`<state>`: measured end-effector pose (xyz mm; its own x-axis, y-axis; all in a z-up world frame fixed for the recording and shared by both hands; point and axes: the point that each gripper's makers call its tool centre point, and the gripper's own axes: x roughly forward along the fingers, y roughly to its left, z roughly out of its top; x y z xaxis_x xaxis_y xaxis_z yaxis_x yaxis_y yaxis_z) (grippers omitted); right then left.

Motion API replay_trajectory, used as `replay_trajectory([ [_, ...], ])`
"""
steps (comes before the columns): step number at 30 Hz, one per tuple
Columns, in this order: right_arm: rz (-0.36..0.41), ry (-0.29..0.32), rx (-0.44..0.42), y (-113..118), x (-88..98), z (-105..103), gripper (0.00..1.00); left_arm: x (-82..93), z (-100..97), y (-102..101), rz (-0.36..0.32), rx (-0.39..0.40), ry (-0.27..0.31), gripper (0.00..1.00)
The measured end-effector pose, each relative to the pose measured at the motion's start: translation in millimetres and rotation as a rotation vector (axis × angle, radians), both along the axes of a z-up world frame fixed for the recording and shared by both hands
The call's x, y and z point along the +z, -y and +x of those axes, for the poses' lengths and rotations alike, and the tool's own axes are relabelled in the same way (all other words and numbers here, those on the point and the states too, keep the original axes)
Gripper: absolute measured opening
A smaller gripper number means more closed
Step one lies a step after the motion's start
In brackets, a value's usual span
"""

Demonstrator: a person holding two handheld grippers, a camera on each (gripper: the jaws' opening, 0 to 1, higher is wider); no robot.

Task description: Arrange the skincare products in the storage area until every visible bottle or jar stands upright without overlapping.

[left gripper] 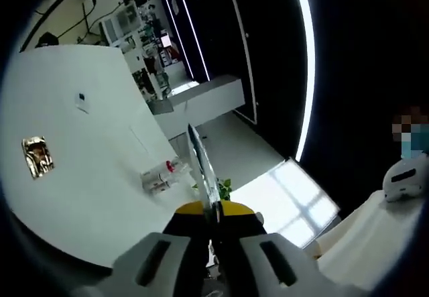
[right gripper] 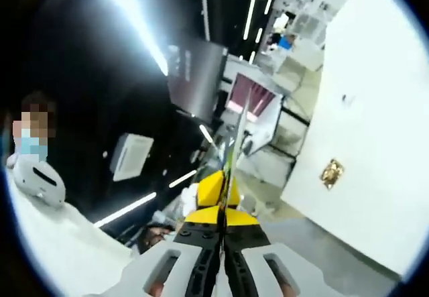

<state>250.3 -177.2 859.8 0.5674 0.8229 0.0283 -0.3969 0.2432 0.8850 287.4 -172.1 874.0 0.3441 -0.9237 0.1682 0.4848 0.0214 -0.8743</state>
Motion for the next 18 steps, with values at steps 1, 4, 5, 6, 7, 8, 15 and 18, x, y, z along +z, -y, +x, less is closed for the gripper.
replay_trajectory([
  [1,0.003,0.003,0.005,1.8,2.4,0.7,0.0,3.4,-0.8,0.3,0.012,-0.004,0.051,0.01],
  [4,0.002,0.02,-0.006,10.3,11.0,6.7,0.0,10.0,3.1,2.9,0.14,0.009,0.27,0.15],
  [5,0.01,0.026,-0.013,13.9,13.4,9.6,0.0,13.9,4.8,3.6,0.168,0.021,0.344,0.24],
  [6,0.014,0.031,-0.019,17.4,15.4,12.3,0.0,18.0,6.0,4.1,0.191,0.029,0.407,0.3],
  [7,0.015,0.033,-0.022,20.4,16.8,14.6,0.0,20.4,7.4,4.3,0.205,0.034,0.433,0.35],
  [8,0.01,0.033,-0.031,25.4,17.7,18.5,0.0,22.4,10.1,3.9,0.221,0.044,0.471,0.4],
  [15,-0.06,0.015,-0.086,52.2,8.3,30.3,0.0,10.2,35.1,-12.0,0.332,0.12,0.493,0.46],
  [18,-0.105,-0.009,-0.107,60.8,-4.3,31.3,0.0,-2.0,39.1,-14.7,0.495,0.119,0.655,0.48],
])
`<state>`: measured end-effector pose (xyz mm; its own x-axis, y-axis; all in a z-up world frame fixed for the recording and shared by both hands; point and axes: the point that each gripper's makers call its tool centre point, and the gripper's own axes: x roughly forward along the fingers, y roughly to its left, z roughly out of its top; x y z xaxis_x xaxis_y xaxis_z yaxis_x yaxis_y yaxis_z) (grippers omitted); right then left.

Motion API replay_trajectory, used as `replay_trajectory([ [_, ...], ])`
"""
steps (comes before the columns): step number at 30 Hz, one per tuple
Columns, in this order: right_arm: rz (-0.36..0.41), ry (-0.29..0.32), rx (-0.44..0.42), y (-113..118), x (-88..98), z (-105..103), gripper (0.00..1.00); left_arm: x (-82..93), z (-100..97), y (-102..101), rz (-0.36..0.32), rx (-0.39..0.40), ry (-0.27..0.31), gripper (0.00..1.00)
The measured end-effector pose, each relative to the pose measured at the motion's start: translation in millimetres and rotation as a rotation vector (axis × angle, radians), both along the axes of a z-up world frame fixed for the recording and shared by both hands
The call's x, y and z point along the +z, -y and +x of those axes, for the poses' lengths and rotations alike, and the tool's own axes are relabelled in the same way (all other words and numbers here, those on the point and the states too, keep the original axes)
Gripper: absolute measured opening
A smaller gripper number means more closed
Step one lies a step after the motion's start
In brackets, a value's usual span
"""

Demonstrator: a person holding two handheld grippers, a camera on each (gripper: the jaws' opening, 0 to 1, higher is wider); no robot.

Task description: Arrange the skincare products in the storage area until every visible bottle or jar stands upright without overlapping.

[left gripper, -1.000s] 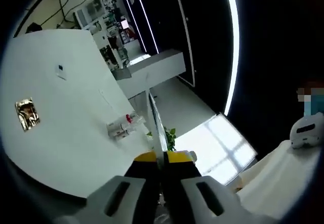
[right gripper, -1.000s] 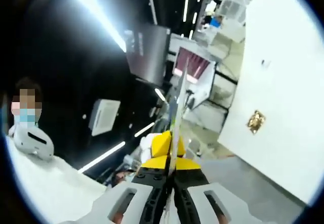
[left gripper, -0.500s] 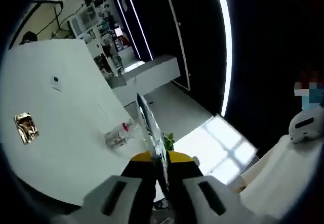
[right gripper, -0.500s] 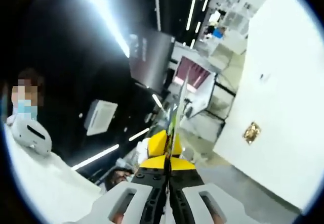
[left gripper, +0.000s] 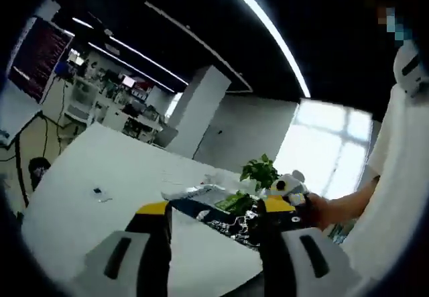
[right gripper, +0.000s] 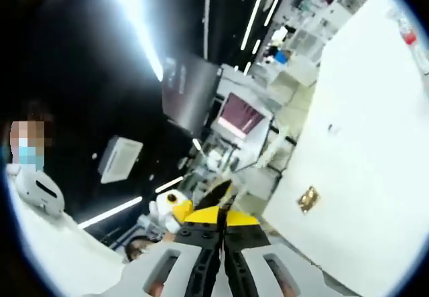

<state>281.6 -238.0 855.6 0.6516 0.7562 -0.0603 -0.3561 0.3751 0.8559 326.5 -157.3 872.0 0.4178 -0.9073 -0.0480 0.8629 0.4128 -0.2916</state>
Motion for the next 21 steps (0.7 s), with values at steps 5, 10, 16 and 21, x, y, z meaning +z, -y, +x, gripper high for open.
replay_trajectory([
  [5,-0.059,-0.034,-0.021,10.6,-20.5,6.5,0.0,-41.9,8.9,-5.1,0.263,0.019,0.07,0.36],
  [10,-0.059,-0.058,-0.034,22.4,-26.7,17.9,0.0,-86.1,14.0,-3.5,0.499,0.045,0.129,0.52],
  [16,-0.109,-0.091,-0.066,43.2,-42.8,34.9,0.0,-103.5,24.8,-1.9,0.578,0.107,0.18,0.54],
  [21,-0.17,-0.137,-0.108,67.6,-66.3,52.3,0.0,-124.6,28.2,-6.3,0.71,0.114,0.221,0.52],
])
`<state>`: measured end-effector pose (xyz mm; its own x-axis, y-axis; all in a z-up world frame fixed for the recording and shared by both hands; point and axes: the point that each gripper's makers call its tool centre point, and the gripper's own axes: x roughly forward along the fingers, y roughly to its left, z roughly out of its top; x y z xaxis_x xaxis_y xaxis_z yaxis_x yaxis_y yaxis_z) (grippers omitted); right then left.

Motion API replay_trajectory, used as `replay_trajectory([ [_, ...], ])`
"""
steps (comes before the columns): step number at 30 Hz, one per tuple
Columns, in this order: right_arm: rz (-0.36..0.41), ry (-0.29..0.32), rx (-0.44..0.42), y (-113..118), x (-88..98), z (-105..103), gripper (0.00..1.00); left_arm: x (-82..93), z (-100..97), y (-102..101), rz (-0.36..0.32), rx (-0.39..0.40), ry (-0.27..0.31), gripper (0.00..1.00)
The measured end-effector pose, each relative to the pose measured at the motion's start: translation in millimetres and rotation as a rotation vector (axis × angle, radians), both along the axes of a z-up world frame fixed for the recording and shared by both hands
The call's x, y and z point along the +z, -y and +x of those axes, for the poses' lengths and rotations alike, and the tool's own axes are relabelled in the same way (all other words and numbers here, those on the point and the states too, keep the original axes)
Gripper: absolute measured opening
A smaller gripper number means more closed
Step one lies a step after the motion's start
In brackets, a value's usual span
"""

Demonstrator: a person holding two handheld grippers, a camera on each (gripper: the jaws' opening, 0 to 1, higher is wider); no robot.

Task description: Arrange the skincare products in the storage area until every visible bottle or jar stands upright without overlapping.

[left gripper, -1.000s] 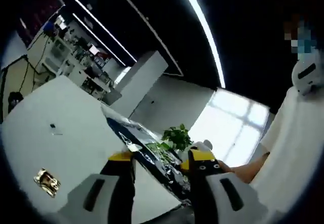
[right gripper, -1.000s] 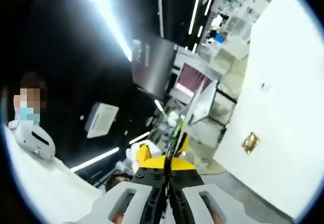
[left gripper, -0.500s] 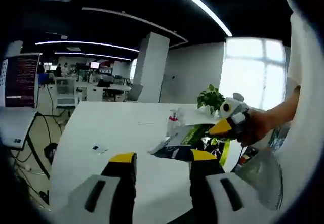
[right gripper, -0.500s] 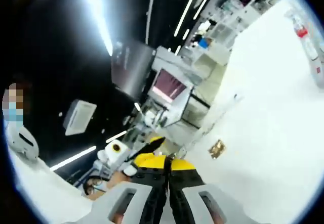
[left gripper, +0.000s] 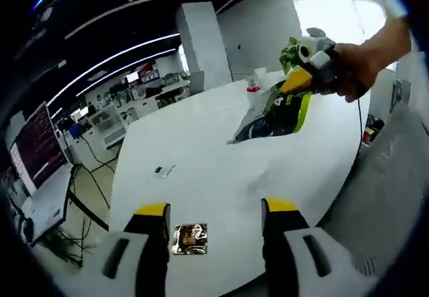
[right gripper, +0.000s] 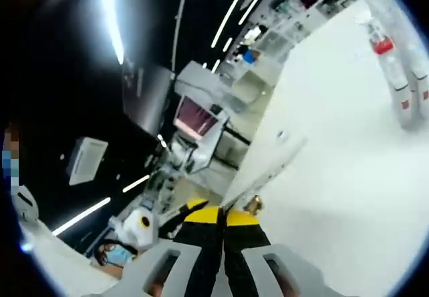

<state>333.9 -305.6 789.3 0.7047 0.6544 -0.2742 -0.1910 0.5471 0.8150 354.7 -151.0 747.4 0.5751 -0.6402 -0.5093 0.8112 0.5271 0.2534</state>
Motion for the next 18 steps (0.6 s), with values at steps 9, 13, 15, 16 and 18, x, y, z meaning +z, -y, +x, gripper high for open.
replay_trajectory([
  [9,-0.08,-0.057,-0.048,29.2,-31.1,31.3,0.0,-7.9,-1.4,-3.4,0.048,0.0,-0.01,0.5],
  [13,-0.123,-0.086,-0.07,42.3,-44.9,47.2,0.0,-8.8,-1.2,-4.8,0.062,-0.001,-0.005,0.48],
  [15,-0.128,-0.091,-0.072,46.9,-48.6,54.0,0.0,-10.6,-1.1,-5.3,0.064,0.002,-0.015,0.47],
  [16,-0.136,-0.096,-0.081,50.7,-51.5,58.9,0.0,-11.9,-1.6,-5.7,0.071,0.001,-0.018,0.46],
  [18,-0.139,-0.11,-0.096,56.7,-56.5,67.0,0.0,-12.8,-1.6,-6.2,0.08,0.0,-0.017,0.45],
])
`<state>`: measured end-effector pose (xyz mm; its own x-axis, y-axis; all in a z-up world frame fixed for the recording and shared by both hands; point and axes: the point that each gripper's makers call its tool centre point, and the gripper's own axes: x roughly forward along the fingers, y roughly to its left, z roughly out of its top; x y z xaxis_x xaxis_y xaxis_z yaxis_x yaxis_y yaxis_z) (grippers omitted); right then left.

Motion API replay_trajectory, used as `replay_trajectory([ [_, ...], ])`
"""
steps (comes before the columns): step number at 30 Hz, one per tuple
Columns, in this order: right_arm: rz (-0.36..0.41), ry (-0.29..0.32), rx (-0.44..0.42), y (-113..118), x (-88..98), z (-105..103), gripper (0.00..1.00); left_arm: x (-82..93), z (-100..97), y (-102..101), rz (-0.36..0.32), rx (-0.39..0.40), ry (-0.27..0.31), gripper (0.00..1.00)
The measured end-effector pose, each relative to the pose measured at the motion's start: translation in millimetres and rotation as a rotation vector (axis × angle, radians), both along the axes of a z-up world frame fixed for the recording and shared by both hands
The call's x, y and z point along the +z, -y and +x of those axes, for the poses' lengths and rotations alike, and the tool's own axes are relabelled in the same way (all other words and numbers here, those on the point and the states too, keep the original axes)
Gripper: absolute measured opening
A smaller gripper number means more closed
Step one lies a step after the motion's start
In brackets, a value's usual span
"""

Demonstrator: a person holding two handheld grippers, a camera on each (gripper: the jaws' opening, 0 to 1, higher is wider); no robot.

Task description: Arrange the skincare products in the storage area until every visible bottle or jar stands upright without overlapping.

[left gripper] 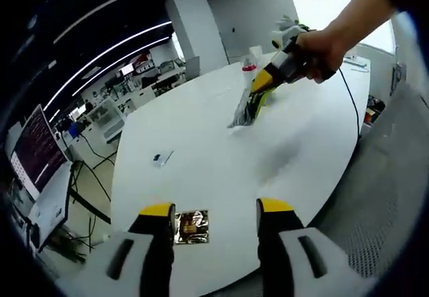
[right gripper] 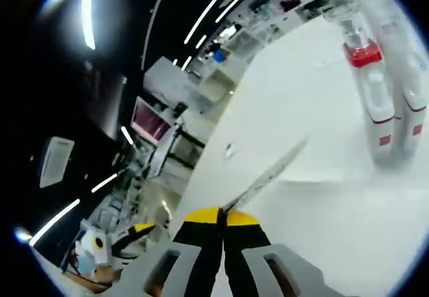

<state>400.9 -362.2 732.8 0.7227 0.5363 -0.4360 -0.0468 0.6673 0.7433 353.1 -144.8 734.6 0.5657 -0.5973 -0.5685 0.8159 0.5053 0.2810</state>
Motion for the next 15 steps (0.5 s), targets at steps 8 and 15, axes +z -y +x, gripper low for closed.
replay_trajectory([
  [8,-0.049,-0.037,-0.033,16.7,-18.6,21.2,0.0,-3.1,-1.3,-0.3,0.011,-0.007,-0.01,0.45],
  [15,-0.103,-0.097,-0.043,25.4,-32.2,17.0,0.0,-4.2,-1.8,0.5,0.016,-0.018,-0.01,0.45],
])
